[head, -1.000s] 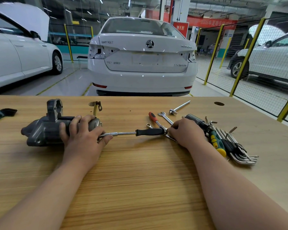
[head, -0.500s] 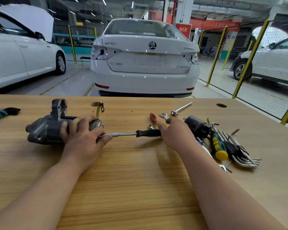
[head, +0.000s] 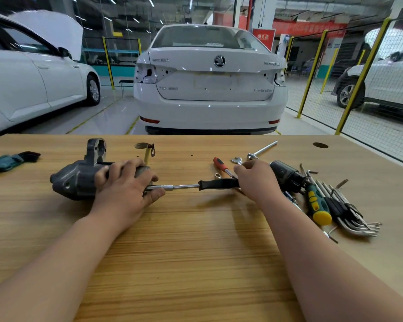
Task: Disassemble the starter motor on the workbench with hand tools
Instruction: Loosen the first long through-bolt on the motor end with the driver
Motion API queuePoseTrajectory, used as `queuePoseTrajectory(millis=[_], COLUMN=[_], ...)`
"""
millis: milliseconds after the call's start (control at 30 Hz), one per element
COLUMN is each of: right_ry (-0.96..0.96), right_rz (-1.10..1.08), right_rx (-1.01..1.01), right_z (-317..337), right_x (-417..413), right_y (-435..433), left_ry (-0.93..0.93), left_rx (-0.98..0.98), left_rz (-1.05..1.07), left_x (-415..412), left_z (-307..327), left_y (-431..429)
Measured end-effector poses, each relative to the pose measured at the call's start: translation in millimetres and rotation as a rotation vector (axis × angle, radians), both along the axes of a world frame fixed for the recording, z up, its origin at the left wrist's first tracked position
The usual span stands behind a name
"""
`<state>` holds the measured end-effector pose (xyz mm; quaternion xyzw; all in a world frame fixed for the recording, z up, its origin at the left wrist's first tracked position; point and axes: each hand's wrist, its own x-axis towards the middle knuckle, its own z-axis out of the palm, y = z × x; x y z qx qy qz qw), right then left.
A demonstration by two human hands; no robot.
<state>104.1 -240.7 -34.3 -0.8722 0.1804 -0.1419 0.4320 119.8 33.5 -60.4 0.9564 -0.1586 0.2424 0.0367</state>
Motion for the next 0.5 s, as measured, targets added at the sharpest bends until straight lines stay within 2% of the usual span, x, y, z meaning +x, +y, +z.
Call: queuePoseTrajectory(millis=[133,233,333,433,500], right_ry=[-0.178,-0.302,-0.404,-0.461,-0.496], right_rz=[-0.028,-0.077,-0.117,-0.081,-0.024], right_rx=[0.2,0.447,0.795,0.934,1.11], right_z=[4,7,9,12,14], right_x=[-6,-12,-17,-19,-20], right_y=[-6,-5,2,7,8], left_ry=[-0.014,-0.045,-0.024,0.022,0.039], left_rx=[0.007,-0.016,-0.029,-0.05,-0.047], left_rz=[-0.004,-0.002,0.008,0.015,0.026], left_x=[3,1,0,2,2], left_z=[-1,-3,-1,2,0], left_y=[-1,-2,-4,-4,-4])
